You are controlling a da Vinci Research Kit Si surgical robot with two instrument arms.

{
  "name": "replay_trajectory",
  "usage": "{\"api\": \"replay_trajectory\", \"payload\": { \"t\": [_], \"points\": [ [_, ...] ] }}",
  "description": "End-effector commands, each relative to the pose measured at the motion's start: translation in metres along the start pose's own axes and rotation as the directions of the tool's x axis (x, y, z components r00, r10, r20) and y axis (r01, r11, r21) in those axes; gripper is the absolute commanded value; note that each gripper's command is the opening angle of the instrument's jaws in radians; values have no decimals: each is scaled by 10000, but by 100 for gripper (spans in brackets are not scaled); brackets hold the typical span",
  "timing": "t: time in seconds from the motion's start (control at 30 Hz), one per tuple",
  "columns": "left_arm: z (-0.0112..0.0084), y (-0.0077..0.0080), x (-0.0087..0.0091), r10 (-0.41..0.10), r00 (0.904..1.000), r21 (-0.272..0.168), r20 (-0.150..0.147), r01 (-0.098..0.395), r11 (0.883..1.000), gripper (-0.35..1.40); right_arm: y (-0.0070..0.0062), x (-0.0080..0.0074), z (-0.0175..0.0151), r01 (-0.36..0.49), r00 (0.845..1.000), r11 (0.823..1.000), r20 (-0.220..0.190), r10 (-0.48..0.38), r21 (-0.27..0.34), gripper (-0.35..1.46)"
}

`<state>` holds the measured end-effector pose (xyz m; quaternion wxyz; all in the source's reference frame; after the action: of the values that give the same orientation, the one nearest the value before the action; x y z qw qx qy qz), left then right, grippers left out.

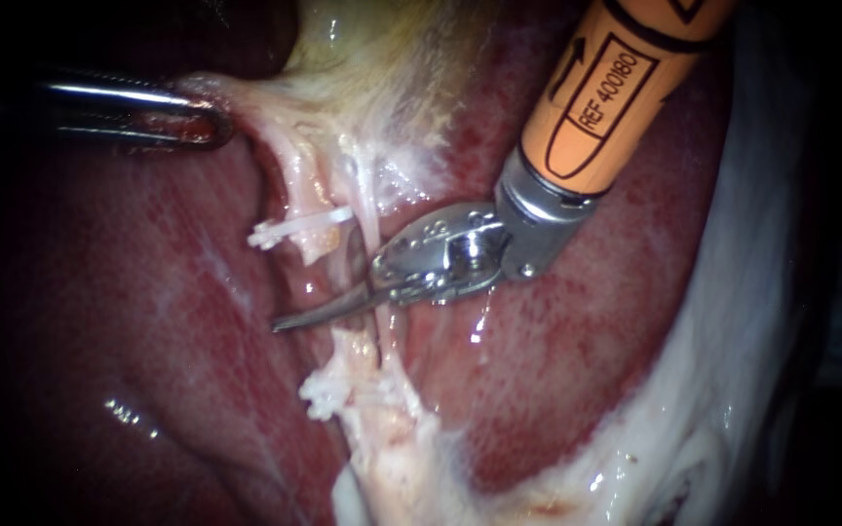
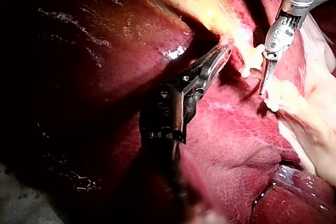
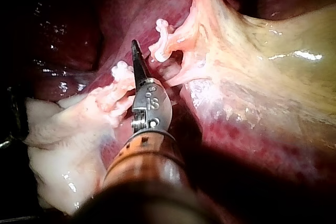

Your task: Go back from the cut left tube

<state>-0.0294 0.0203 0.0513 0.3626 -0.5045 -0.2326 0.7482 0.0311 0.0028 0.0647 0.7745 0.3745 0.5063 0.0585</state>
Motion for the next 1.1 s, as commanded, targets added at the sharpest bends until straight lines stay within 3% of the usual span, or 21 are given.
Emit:
{"api": "replay_trajectory", "payload": {
  "t": [0.03, 0.07, 0.13, 0.23, 0.43, 0.5, 0.57, 0.67, 0.77, 0.87, 1.1],
  "points": [
    [0, 0, 0, 1, 10000, -1, 2, -1, 10000, -35, 0, 0, -1, 6, 10000, 10000, -62, -6, -34, -11],
    [-1, 0, 0, 1, 10000, -2, 2, -1, 10000, -35, 1, 0, 0, 6, 10000, 10000, -92, -7, -32, 25],
    [-1, 0, 0, 2, 10000, -4, 3, -2, 10000, -35, 1, 1, 1, 9, 9999, 10000, -156, -10, -54, 79],
    [-1, -1, 0, 4, 10000, -10, 4, -4, 10000, -35, -1, 1, 1, -58, 9997, 9994, -236, 50, -346, 116],
    [-1, -3, -1, 7, 10000, -18, 6, -7, 10000, -35, -10, -6, -10, -90, 9996, 9980, -283, 72, -632, 126],
    [-2, -4, -1, 9, 10000, -24, 8, -9, 10000, -35, -20, -13, -21, -113, 9991, 9887, -425, 50, -1496, 136],
    [-2, -5, -1, 11, 10000, -26, 8, -11, 10000, -35, -34, -22, -37, -208, 9979, 9531, -648, 13, -3019, 145],
    [-1, -6, -2, 15, 10000, -27, 9, -15, 10000, -35, -55, -33, -63, 211, 9977, 9260, -511, -436, -3770, 145],
    [-1, -7, -3, 18, 10000, -27, 8, -18, 10000, -35, -72, -39, -90, 979, 9935, 8935, -95, -1135, -4382, 145],
    [-1, -8, -3, 21, 10000, -29, 9, -21, 10000, -35, -86, -43, -118, 1203, 9915, 8668, 153, -1291, -4840, 145],
    [0, -10, -5, 29, 10000, -26, 8, -29, 10000, -35, -97, -41, -170, 1697, 9835, 8189, 1471, -1053, -5483, 145]
  ]
}}
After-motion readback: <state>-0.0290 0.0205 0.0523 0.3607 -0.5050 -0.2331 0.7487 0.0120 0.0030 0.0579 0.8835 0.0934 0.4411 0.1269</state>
